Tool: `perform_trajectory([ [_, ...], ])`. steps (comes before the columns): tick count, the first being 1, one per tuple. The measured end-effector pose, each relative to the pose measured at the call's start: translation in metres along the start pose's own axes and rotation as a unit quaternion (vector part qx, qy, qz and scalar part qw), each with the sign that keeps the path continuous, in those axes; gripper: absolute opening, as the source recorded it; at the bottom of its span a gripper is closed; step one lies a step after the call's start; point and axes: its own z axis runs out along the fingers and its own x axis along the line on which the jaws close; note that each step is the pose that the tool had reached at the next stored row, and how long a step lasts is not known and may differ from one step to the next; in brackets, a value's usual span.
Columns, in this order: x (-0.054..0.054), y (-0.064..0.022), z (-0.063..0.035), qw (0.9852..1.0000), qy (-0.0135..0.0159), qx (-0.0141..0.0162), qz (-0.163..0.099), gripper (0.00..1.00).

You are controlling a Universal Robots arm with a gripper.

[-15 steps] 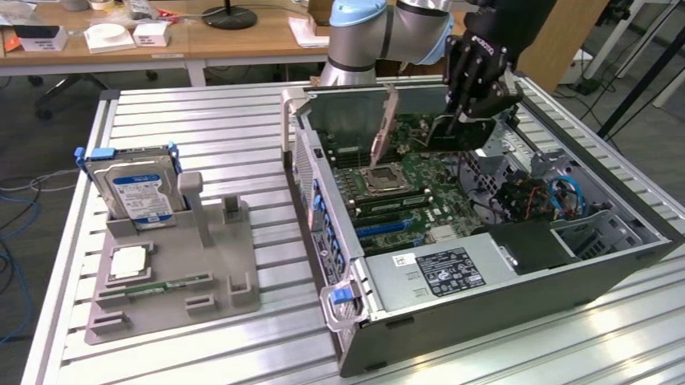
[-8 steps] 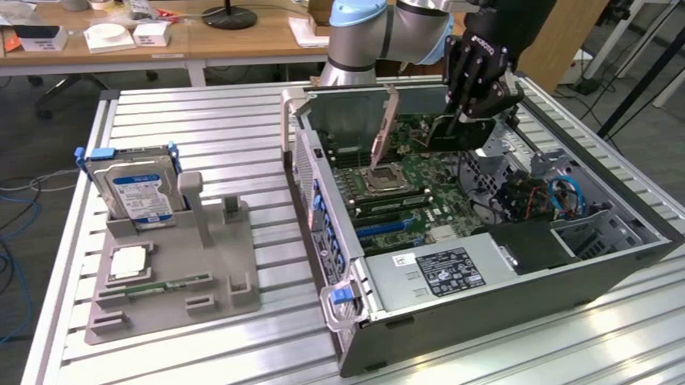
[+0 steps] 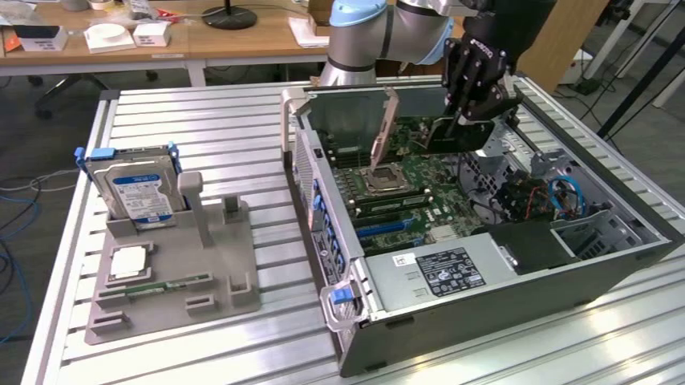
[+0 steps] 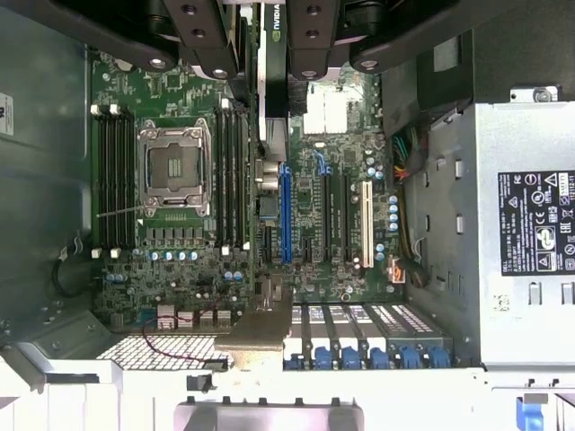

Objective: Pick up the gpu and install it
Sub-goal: 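Insert the gpu into the slot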

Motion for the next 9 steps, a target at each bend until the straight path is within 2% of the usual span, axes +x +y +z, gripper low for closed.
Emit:
perform_trajectory([
  [9, 0.0002, -0.0004, 0.0073, 1.0000, 0.0000, 0.0000, 0.000, 0.26],
])
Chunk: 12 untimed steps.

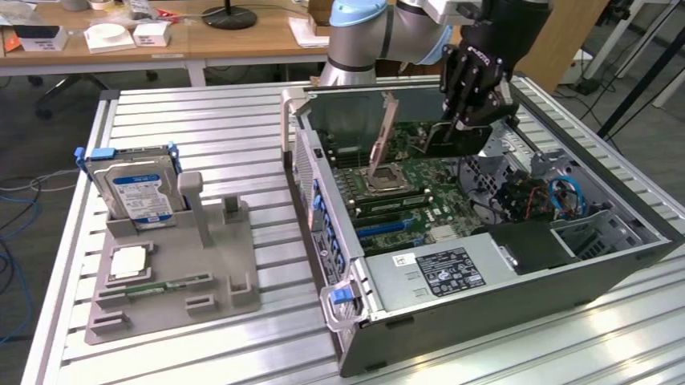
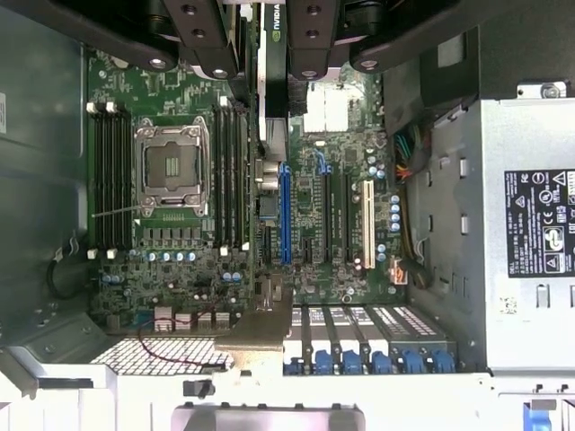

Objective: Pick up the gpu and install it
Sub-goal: 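Insert the gpu into the slot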

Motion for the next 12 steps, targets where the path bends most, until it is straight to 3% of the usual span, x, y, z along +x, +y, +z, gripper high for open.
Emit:
perform_trajectory([
  [12, 0.0006, -0.0005, 0.0098, 1.0000, 0.0000, 0.0000, 0.000, 0.26],
])
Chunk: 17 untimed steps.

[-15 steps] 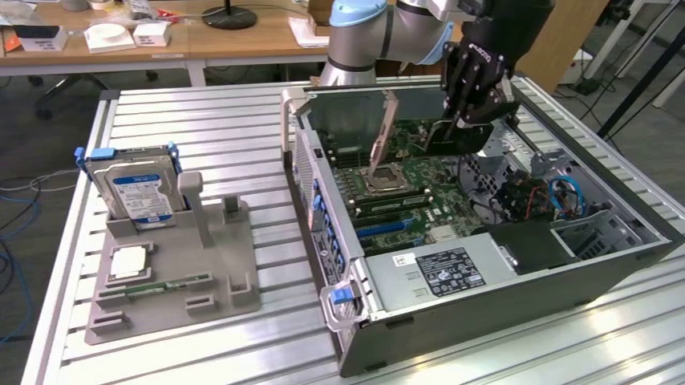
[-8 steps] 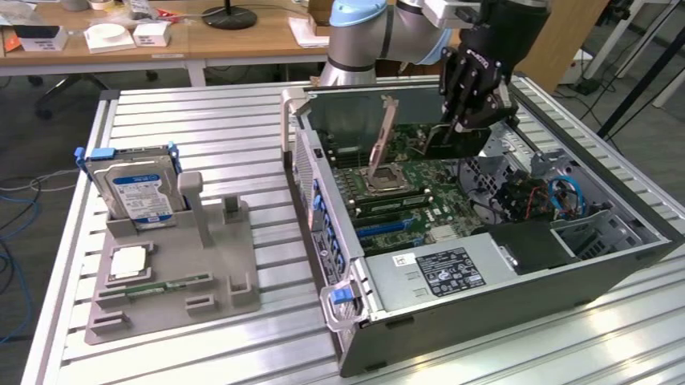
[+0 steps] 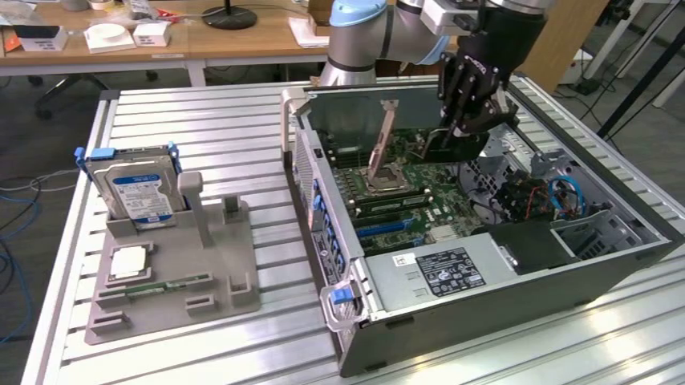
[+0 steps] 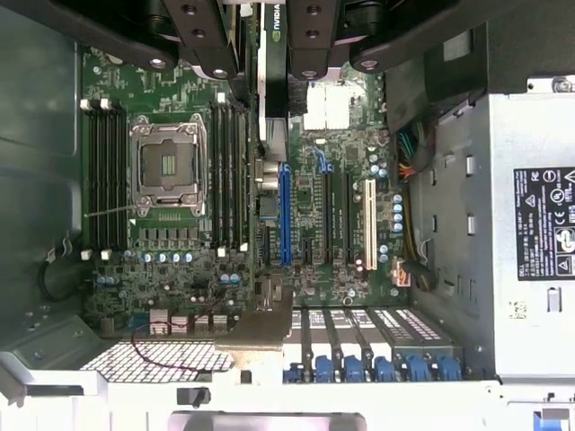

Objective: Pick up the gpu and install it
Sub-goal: 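Insert the gpu into the slot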

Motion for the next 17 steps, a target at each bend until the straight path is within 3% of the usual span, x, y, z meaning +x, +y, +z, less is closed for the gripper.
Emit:
perform_trajectory([
  [8, 0.001, -0.0004, 0.0057, 1.0000, -0.0014, 0.0003, -0.001, 0.26],
  [13, 0.001, -0.0008, 0.0117, 1.0000, -0.0016, 0.0040, -0.002, 0.26],
  [17, 0.001, -0.0010, 0.0176, 1.0000, -0.0015, 0.0047, -0.003, 0.26],
])
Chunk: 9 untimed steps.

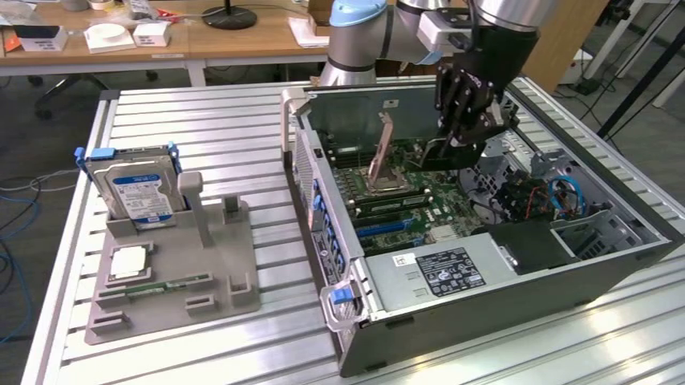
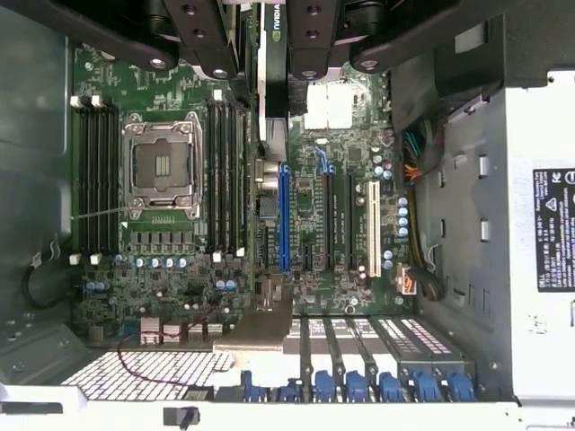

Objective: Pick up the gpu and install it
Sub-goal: 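Insert the gpu into the slot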

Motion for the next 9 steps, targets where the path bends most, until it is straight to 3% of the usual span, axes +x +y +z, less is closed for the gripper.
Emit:
perform_trajectory([
  [9, 0.000, -0.0006, 0.0142, 1.0000, 0.0002, 0.0000, -0.005, 0.26],
])
